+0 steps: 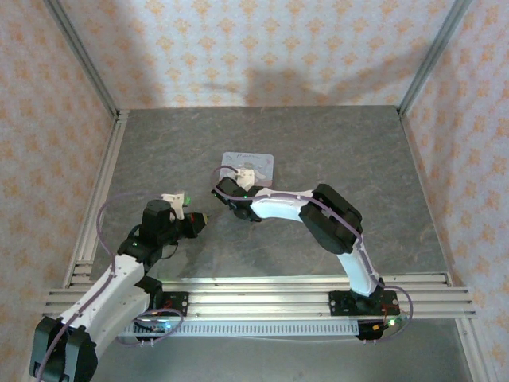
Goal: Unlock a padlock with a key
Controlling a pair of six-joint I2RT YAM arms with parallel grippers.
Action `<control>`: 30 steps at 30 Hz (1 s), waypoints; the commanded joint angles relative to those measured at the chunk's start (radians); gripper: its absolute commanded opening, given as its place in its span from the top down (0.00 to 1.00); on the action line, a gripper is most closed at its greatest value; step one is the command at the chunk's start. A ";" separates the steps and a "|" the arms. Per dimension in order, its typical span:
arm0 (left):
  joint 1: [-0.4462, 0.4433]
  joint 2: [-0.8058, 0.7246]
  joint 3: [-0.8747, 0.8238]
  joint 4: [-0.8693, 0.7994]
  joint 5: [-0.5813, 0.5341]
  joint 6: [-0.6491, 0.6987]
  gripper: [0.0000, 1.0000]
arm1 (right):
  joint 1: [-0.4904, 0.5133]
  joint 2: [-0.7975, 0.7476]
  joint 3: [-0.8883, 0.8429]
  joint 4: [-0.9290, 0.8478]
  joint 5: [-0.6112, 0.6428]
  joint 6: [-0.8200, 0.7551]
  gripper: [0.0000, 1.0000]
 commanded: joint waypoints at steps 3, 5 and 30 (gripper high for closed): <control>0.001 -0.035 -0.017 0.026 0.036 0.055 1.00 | -0.033 -0.141 -0.021 -0.018 -0.141 -0.079 1.00; 0.001 -0.029 -0.018 0.055 0.055 0.058 1.00 | -0.050 -0.165 -0.014 -0.050 -0.218 -0.085 1.00; 0.000 0.315 -0.073 0.811 0.223 -0.124 1.00 | -0.289 -0.258 0.011 -0.108 -1.032 0.092 1.00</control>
